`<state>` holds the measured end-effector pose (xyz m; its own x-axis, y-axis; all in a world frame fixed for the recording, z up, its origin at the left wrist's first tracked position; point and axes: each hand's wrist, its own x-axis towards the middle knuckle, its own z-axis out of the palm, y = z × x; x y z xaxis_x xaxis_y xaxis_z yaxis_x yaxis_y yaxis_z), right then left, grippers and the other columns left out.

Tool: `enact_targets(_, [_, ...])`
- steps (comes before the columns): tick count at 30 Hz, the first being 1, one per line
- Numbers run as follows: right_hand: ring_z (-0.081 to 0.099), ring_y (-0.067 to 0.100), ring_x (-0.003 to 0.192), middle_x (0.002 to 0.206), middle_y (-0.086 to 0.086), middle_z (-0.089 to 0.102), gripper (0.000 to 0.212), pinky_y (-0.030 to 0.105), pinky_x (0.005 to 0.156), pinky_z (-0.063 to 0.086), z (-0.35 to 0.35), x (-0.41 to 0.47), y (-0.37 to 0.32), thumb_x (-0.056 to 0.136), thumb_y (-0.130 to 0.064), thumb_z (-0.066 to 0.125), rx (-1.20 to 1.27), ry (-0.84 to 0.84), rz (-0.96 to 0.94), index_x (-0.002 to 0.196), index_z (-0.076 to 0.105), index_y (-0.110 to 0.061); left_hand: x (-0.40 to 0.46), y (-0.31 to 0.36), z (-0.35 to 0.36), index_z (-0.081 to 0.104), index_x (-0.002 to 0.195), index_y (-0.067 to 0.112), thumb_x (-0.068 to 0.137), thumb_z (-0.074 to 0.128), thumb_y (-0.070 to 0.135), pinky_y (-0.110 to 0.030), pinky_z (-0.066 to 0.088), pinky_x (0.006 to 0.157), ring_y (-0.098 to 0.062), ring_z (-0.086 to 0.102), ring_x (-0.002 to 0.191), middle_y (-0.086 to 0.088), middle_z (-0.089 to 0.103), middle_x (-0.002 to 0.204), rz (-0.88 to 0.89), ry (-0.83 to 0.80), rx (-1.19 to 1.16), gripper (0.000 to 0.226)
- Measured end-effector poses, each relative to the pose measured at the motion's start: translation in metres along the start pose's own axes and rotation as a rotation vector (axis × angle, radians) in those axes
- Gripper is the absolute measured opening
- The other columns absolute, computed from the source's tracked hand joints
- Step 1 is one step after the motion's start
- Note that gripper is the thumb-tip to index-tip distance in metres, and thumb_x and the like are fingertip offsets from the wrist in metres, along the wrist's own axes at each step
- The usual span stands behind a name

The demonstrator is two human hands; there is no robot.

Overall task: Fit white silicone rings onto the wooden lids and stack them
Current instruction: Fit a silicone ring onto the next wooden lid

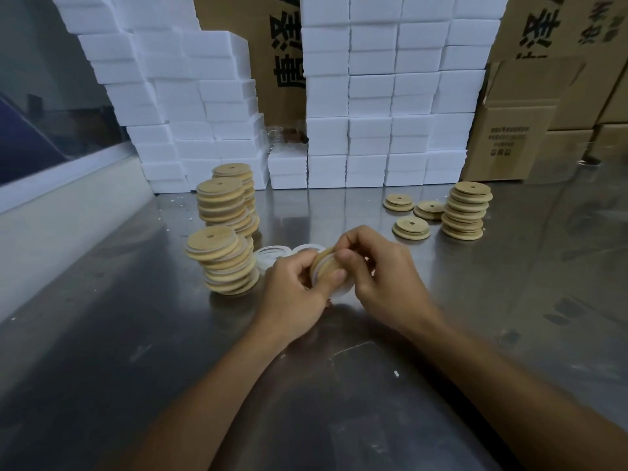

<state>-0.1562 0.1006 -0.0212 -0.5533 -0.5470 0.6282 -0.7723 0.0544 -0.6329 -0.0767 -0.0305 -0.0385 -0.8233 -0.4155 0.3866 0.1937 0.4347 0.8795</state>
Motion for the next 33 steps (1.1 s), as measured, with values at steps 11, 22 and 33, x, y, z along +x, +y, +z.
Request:
enact_targets(11, [0.063,0.010,0.058,0.062,0.003,0.068,0.016,0.021,0.055,0.053,-0.001,0.008,-0.004,0.090,-0.009,0.066,0.638,0.068,0.449,0.075,0.062,-0.009,0.000,0.006,-0.002,0.075,0.080,0.025,0.087,0.071,0.012,-0.023,0.055,0.056,-0.013,0.069,0.067,0.000,0.073,0.074,-0.092,0.071,-0.291,0.015])
enact_targets(22, [0.071,0.014,0.072,0.077,0.010,0.073,0.023,0.022,0.063,0.056,0.003,0.004,-0.002,0.083,-0.026,0.071,0.807,0.067,0.572,0.086,0.069,-0.003,0.001,0.008,-0.003,0.073,0.100,0.006,0.083,0.073,0.015,-0.026,0.059,0.065,-0.022,0.074,0.074,-0.008,0.077,0.085,-0.249,0.114,-0.419,0.019])
enact_targets(33, [0.063,0.008,0.075,0.079,-0.002,0.069,0.009,0.018,0.064,0.049,-0.002,0.000,-0.003,0.092,-0.004,0.062,0.049,0.022,0.056,0.086,0.067,-0.010,-0.006,0.004,0.008,0.060,0.058,0.028,0.073,0.068,0.041,-0.015,0.039,0.045,-0.001,0.051,0.045,0.011,0.058,0.049,0.010,-0.033,0.082,0.022])
